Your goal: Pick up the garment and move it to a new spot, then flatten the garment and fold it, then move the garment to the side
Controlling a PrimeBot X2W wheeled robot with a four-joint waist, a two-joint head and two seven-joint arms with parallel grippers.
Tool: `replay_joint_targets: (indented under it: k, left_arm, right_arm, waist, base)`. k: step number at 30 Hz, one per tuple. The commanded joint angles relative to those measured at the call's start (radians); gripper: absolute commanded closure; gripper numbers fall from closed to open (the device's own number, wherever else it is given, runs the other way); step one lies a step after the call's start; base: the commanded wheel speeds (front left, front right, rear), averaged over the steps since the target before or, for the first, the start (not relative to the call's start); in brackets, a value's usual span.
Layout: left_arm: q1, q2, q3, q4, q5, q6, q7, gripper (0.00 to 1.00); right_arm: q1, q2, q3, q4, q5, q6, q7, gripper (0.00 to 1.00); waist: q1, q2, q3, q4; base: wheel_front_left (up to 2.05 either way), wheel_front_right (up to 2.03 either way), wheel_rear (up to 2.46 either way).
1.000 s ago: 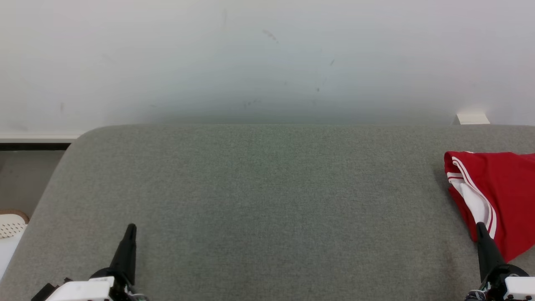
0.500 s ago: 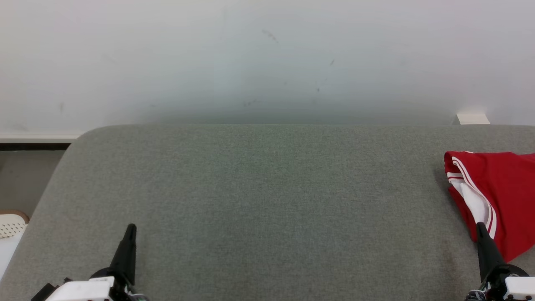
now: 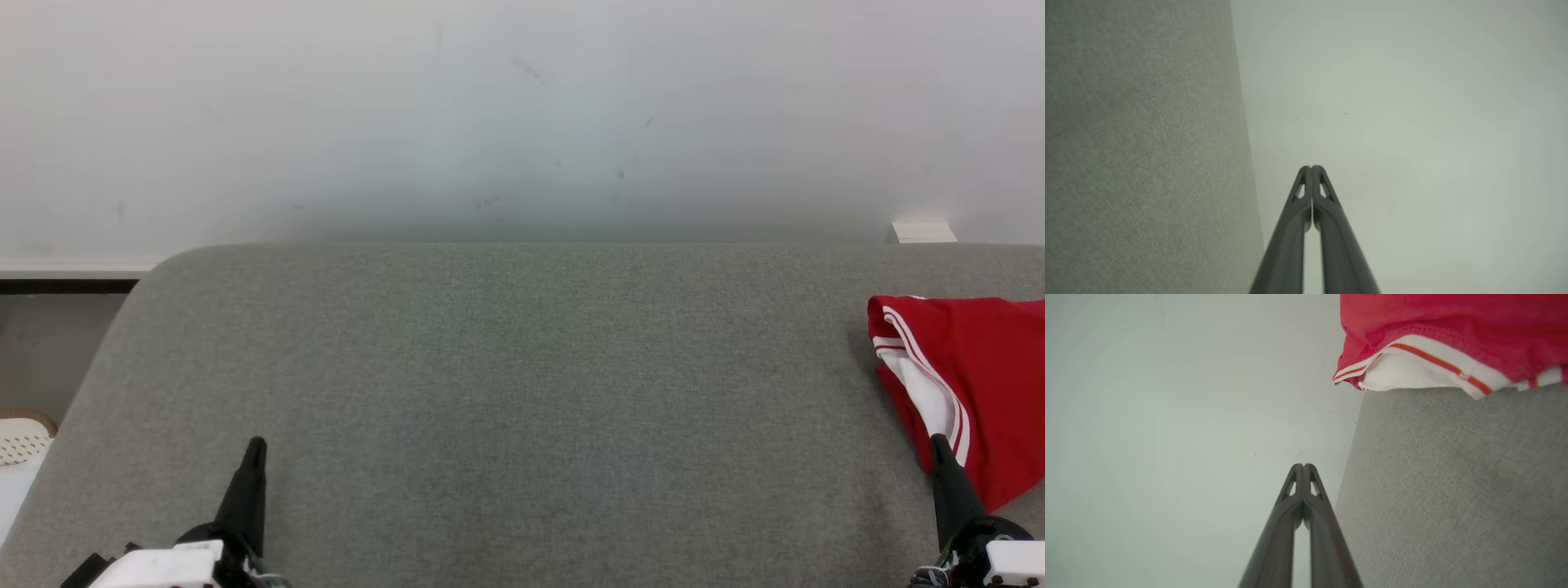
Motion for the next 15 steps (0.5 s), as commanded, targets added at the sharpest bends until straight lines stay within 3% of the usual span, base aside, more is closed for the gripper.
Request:
replay_joint_targets:
  k: [1, 15]
  left_arm:
    - [-0.008, 0.006, 0.001, -0.003, -0.013, -0.007, 0.004, 1.0]
    - [-0.008, 0.006, 0.001, -0.003, -0.013, -0.007, 0.004, 1.0]
  right_arm:
    - [-0.012, -0.001, -0.003, -0.006, 0.002, -0.002, 0.003, 1.0]
    - [-0.012, -0.001, -0.003, -0.006, 0.002, -0.002, 0.003, 1.0]
  waist:
    - [0.0, 0.0, 0.0, 0.0]
    - [0.0, 0.0, 0.0, 0.0]
  base:
    - [0.0, 0.0, 0.0]
    - [0.0, 0.0, 0.0]
